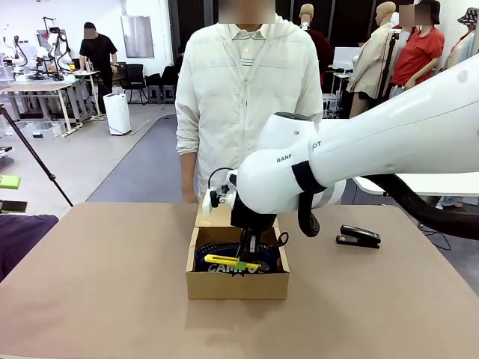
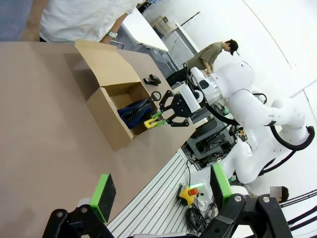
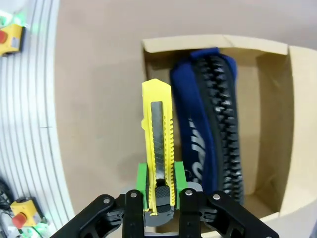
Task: Pack the items into the box.
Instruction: Pick up the item specified by the human and place it in the Mailer Box, then close the Mailer Box.
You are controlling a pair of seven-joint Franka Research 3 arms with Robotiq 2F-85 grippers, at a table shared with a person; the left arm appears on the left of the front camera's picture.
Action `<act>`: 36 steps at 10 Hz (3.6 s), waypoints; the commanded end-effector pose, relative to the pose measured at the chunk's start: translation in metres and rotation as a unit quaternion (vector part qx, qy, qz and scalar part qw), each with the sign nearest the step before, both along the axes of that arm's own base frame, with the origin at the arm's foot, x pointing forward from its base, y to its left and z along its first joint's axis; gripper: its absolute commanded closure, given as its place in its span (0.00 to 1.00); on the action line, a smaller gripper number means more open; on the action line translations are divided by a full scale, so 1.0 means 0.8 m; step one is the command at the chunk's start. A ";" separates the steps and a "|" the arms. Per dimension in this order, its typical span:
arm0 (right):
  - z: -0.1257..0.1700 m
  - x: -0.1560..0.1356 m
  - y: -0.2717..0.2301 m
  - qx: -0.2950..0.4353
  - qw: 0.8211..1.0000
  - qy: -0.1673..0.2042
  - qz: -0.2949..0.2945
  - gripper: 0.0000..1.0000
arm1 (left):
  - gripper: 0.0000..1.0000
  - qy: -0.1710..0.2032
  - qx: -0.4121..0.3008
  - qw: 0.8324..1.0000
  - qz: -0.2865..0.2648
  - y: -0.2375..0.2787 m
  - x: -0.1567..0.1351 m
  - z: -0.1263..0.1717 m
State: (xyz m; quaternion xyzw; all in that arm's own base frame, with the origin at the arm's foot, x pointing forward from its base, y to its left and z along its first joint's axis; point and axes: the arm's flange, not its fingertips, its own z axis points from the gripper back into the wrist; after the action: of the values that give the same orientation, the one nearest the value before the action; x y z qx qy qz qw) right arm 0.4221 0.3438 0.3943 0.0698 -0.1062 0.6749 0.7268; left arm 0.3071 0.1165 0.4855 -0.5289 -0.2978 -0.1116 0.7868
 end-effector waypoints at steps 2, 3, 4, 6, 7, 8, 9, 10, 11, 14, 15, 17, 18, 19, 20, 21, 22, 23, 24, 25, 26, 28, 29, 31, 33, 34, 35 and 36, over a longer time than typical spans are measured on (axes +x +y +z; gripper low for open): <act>-0.003 0.017 0.007 -0.013 0.999 -0.033 -0.001 1.00 | 0.00 -0.009 0.001 1.000 -0.006 0.002 -0.001 0.000; -0.002 0.021 0.006 -0.014 0.999 -0.032 0.007 1.00 | 0.00 -0.009 0.001 1.000 -0.006 0.002 -0.001 0.000; -0.004 0.024 0.006 -0.016 0.999 -0.032 -0.004 1.00 | 0.00 -0.009 0.001 1.000 -0.006 0.002 -0.001 0.000; -0.005 0.024 0.004 -0.008 0.999 -0.040 -0.008 0.43 | 0.00 -0.009 0.001 1.000 -0.006 0.002 -0.001 0.000; -0.002 0.027 0.002 -0.009 0.999 -0.044 -0.014 0.00 | 0.00 -0.009 0.001 1.000 -0.006 0.002 -0.001 0.000; 0.000 0.024 0.000 -0.005 0.999 -0.049 -0.011 0.00 | 0.00 -0.009 0.001 1.000 -0.006 0.002 -0.001 0.000; 0.002 0.021 -0.002 -0.003 0.999 -0.052 -0.008 0.00 | 0.00 -0.009 0.001 1.000 -0.006 0.002 -0.001 0.000; 0.004 0.021 -0.006 0.002 0.999 -0.053 -0.014 0.00 | 0.00 -0.009 0.001 1.000 -0.006 0.002 -0.001 0.000; 0.009 0.022 -0.011 0.004 0.998 -0.054 -0.020 0.00 | 0.00 -0.009 0.001 1.000 -0.006 0.002 -0.001 0.000; 0.072 0.023 -0.058 0.024 0.974 0.030 -0.224 0.00 | 0.00 -0.009 0.001 1.000 -0.006 0.002 -0.001 0.000; 0.106 0.015 -0.095 0.014 0.946 0.056 -0.319 0.00 | 0.00 -0.009 0.001 1.000 -0.006 0.002 -0.001 0.000; 0.167 -0.013 -0.201 0.025 0.884 0.162 -0.437 0.00 | 0.00 -0.009 0.001 1.000 -0.006 0.002 -0.001 0.000; 0.192 -0.030 -0.274 0.069 0.840 0.241 -0.481 0.00 | 0.00 -0.009 0.001 1.000 -0.006 0.002 -0.001 0.000; 0.203 -0.041 -0.342 0.123 0.797 0.304 -0.508 0.00 | 0.00 -0.009 0.001 1.000 -0.006 0.002 -0.001 0.000; 0.199 -0.050 -0.406 0.187 0.747 0.364 -0.524 0.00 | 0.00 -0.009 0.001 1.000 -0.006 0.002 -0.001 0.000; 0.188 -0.058 -0.465 0.277 0.706 0.422 -0.497 0.00 | 0.00 -0.009 0.001 1.000 -0.006 0.002 -0.001 0.000; 0.168 -0.070 -0.520 0.369 0.672 0.460 -0.449 0.00 | 0.00 -0.009 0.001 1.000 -0.006 0.002 -0.001 0.000; 0.149 -0.078 -0.556 0.452 0.622 0.481 -0.421 0.00 | 0.00 -0.009 0.001 1.000 -0.006 0.002 -0.001 0.000; 0.135 -0.080 -0.578 0.547 0.525 0.492 -0.428 0.00 | 0.00 -0.009 0.001 1.000 -0.006 0.002 -0.001 0.000; 0.124 -0.080 -0.585 0.594 0.474 0.504 -0.412 0.00 | 0.00 -0.009 0.001 1.000 -0.006 0.002 -0.001 0.000; 0.112 -0.073 -0.573 0.598 0.461 0.488 -0.438 0.00 | 0.00 -0.009 0.001 1.000 -0.006 0.002 -0.001 0.000; 0.125 -0.094 -0.605 0.364 0.653 0.473 -0.466 0.00 | 0.00 -0.009 0.001 1.000 -0.006 0.002 -0.001 0.000; 0.125 -0.094 -0.605 0.364 0.653 0.473 -0.466 0.00 | 0.00 -0.009 0.001 1.000 -0.006 0.002 -0.001 0.000; 0.125 -0.094 -0.605 0.364 0.653 0.473 -0.466 0.00 | 0.00 -0.009 0.001 1.000 -0.006 0.002 -0.001 0.000; 0.125 -0.094 -0.605 0.364 0.653 0.473 -0.466 0.00 | 0.00 -0.009 0.001 1.000 -0.006 0.002 -0.001 0.000; 0.125 -0.094 -0.605 0.364 0.653 0.473 -0.466 0.00 | 0.00 -0.009 0.001 1.000 -0.006 0.002 -0.001 0.000; 0.125 -0.094 -0.605 0.364 0.653 0.473 -0.466 0.00 | 0.00 -0.009 0.001 1.000 -0.006 0.002 -0.001 0.000; 0.125 -0.094 -0.605 0.364 0.653 0.473 -0.466 0.00 | 0.00 -0.009 0.001 1.000 -0.006 0.002 -0.001 0.000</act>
State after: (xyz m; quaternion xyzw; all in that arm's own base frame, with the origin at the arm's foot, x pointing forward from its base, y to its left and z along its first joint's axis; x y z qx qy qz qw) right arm 0.3488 -0.1368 0.4938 0.5814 -0.0020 0.0164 0.8135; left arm 0.3072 0.1170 0.4854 -0.5288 -0.2977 -0.1113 0.7870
